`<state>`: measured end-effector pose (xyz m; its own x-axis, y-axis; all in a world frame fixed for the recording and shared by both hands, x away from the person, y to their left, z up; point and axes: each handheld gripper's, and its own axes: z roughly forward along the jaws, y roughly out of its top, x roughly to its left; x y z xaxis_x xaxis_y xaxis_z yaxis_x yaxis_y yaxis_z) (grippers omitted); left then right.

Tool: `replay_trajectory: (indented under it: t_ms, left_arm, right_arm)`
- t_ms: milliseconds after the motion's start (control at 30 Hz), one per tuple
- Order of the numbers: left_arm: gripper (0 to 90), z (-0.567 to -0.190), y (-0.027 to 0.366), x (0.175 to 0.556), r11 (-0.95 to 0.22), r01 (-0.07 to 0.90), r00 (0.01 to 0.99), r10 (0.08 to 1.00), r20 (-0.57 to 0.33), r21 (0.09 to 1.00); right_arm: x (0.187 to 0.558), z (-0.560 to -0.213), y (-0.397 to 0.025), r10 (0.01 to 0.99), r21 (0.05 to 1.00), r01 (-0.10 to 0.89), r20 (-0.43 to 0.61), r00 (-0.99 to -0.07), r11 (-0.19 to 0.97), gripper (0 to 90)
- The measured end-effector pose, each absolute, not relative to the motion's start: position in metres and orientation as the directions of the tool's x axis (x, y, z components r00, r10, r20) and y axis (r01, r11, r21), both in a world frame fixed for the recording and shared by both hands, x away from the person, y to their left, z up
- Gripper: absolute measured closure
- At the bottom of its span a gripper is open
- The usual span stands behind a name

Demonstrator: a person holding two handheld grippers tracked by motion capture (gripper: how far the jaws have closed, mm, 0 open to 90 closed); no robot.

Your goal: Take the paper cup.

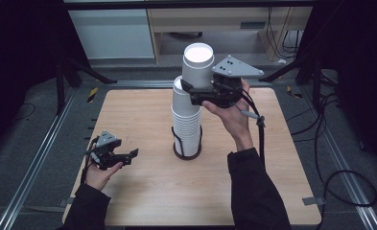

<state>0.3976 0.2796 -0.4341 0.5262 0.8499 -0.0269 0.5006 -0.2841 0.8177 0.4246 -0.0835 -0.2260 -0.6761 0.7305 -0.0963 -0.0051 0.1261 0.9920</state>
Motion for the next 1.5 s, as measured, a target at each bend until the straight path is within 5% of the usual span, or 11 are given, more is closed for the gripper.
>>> replay_trajectory:
  t_ms: [567, 1500]
  left_arm:
    - [18.9, -0.434, 0.277, 0.397, -0.298, 0.497, 0.543, 0.839, -0.024, 0.815]
    - [19.1, -0.433, 0.272, 0.395, -0.323, 0.484, 0.585, 0.811, -0.027, 0.813]
  right_arm:
    - [0.396, -0.273, -0.15, 0.778, 0.992, 0.052, -0.059, -0.625, 0.117, 14.2]
    - [0.385, -0.359, -0.158, 0.706, 0.943, 0.184, -0.069, -0.705, 0.276, 13.9]
